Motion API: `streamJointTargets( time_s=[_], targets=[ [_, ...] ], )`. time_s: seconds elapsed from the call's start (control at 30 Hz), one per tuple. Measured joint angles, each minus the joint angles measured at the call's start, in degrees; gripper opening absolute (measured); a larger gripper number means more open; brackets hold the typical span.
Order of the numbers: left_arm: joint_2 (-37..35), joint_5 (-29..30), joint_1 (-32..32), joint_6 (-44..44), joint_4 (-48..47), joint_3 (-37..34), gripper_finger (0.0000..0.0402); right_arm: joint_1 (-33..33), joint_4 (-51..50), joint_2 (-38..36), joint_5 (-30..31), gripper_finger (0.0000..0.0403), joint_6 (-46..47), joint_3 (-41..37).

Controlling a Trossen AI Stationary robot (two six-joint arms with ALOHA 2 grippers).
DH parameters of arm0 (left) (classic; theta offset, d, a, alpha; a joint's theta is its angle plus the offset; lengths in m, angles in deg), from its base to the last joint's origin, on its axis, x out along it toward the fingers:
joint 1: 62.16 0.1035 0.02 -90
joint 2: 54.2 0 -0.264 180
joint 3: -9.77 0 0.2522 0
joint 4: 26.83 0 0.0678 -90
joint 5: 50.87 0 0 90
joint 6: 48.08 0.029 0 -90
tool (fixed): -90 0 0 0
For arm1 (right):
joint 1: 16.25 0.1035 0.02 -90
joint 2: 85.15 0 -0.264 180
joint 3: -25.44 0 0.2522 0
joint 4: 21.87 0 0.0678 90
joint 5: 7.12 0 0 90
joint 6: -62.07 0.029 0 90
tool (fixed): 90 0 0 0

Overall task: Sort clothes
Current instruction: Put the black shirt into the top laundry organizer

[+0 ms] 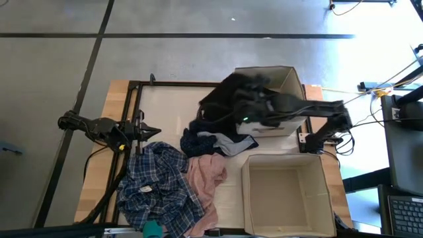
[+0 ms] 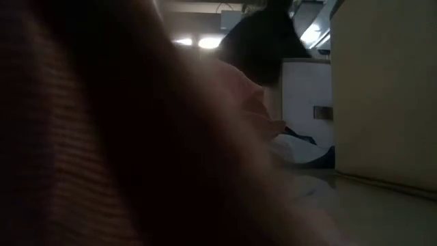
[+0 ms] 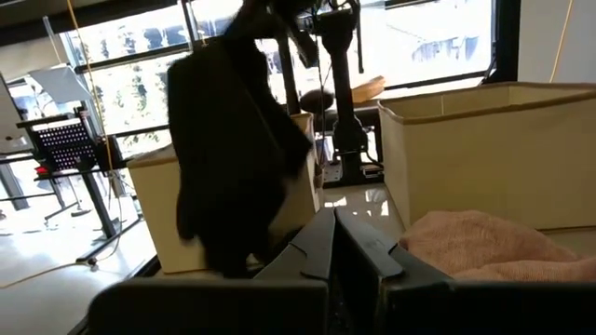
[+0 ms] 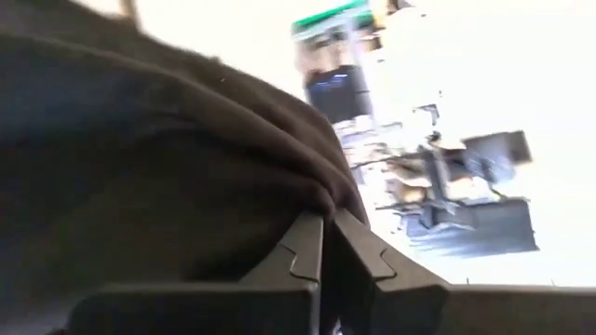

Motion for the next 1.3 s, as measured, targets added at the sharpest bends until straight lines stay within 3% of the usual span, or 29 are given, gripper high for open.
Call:
streamJointTargets(
  time_s=[0.37,0.6,0.83,1.3],
  targets=[
    [0.0,0.0,0.0,0.0,0.0,0.0,0.0001,0.0,0.4,-13.6,15.1,0.0014,8.9,0.0],
    [0.0,0.0,0.0,0.0,0.0,0.0,0.0001,-1.9,-3.2,-18.4,17.6,0.0015,14.6,0.1],
    [0.0,0.0,0.0,0.0,0.0,0.0,0.0001,-9.5,-20.8,-19.0,9.3,0.0015,34.5,0.0],
    [0.0,0.1,0.0,0.4,0.0,0.0,0.0001,-23.0,-13.3,-19.7,-11.3,0.0017,38.9,-19.1]
  ],
)
